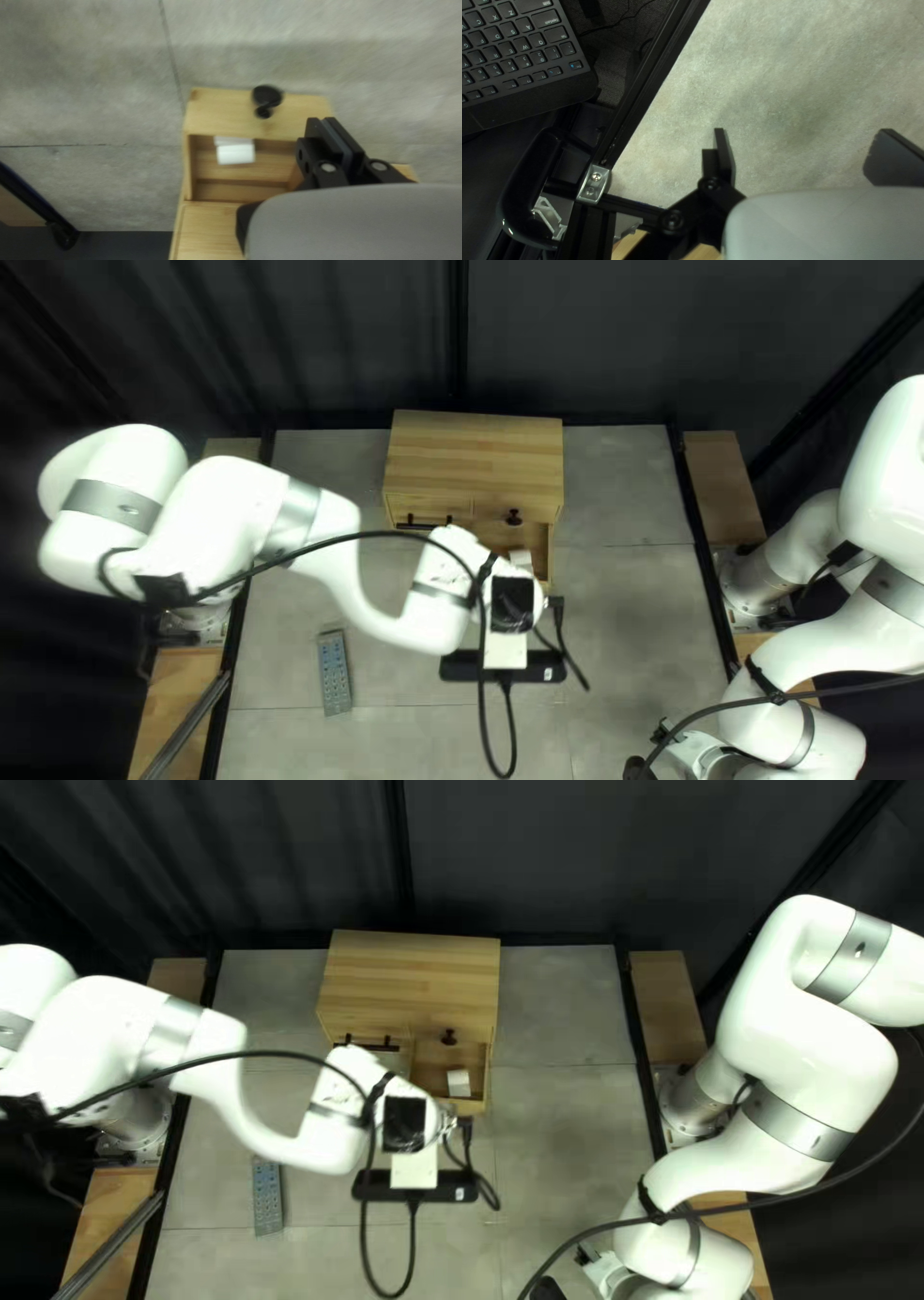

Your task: Open drawers and place objects into drawer and close

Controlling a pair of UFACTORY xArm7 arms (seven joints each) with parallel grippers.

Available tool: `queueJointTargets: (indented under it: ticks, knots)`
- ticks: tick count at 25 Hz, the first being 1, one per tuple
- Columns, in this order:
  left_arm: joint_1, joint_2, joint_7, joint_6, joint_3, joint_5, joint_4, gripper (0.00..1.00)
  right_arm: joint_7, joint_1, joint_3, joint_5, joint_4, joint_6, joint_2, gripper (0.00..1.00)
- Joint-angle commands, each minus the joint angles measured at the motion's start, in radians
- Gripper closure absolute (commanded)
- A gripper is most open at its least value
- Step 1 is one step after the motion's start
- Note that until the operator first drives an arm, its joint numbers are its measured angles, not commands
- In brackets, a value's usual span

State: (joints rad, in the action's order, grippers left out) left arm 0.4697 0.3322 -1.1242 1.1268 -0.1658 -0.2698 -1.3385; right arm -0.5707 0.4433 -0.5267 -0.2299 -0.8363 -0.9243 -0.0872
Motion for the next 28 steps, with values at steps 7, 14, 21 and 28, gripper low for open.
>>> queueJointTargets:
  ticks: [7,14,21,28]
  knots:
    - [0.094,-0.107,0.145,-0.011,0.061,0.019,0.218,0.0,0.0,0.0,0.0,0.0,0.0,0.0,0.0,0.0]
    - [0.14,-0.179,0.245,-0.098,0.105,0.07,0.384,0.0,0.0,0.0,0.0,0.0,0.0,0.0,0.0,0.0]
    - [0.173,-0.191,0.34,-0.178,0.14,0.139,0.466,0.0,0.0,0.0,0.0,0.0,0.0,0.0,0.0,0.0]
    - [0.175,-0.219,0.385,-0.233,0.145,0.187,0.544,0.0,0.0,0.0,0.0,0.0,0.0,0.0,0.0,0.0]
